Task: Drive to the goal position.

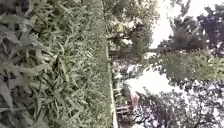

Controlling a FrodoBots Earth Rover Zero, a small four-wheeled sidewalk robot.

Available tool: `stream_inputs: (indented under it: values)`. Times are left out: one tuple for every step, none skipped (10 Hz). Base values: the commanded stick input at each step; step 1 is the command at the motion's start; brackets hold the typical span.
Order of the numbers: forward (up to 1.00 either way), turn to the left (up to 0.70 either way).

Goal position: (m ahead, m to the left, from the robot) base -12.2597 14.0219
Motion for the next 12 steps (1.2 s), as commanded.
stream_inputs:
  values:
    - [0.00,0.00]
    - [0.00,0.00]
    - [0.00,0.00]
    - [0.00,0.00]
    - [0.00,0.00]
    - [0.00,0.00]
    - [0.00,0.00]
    - [0.00,0.00]
    - [0.00,0.00]
    - [0.00,-0.31]
    - [0.00,-0.45]
    - [0.00,-0.45]
